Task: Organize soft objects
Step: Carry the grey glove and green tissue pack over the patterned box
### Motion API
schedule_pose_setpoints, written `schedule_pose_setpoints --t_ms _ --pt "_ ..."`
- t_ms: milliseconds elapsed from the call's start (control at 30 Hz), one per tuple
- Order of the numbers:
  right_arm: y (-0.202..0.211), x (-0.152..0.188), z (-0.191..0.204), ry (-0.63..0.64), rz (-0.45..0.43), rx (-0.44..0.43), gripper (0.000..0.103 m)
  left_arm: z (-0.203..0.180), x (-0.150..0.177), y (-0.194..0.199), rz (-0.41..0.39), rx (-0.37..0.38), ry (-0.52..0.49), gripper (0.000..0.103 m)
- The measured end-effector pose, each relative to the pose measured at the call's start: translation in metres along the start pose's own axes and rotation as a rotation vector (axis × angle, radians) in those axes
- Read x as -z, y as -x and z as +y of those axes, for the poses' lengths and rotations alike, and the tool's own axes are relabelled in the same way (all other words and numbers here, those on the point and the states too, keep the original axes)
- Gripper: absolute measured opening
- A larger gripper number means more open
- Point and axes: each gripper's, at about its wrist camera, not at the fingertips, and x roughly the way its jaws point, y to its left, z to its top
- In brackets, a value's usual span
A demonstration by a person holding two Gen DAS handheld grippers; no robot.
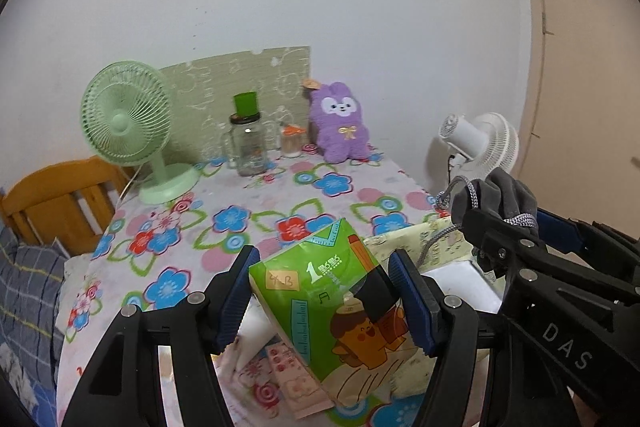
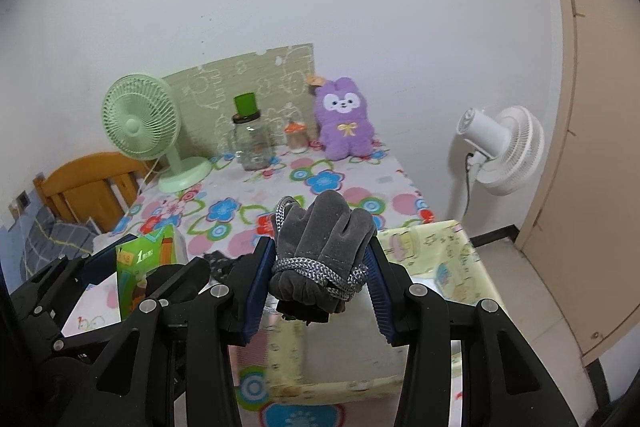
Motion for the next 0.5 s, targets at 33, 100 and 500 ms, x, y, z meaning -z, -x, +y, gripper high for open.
schedule_pose_setpoints --t_ms 33,100,500 --pt "0.000 -0.001 -0.004 0.000 -0.003 0.006 0.048 -0.004 -0.001 -0.001 -0.005 -0.001 -0.007 0.068" --pt "0.000 -0.002 -0.011 -0.003 -0.007 0.019 0.048 -0.012 -0.003 -0.003 -0.010 0.009 -0.019 0.068" --pt "-0.003 -0.006 -0.054 -0.043 -0.009 0.065 0.048 -0.060 -0.015 -0.024 0.011 0.100 -0.084 0.069"
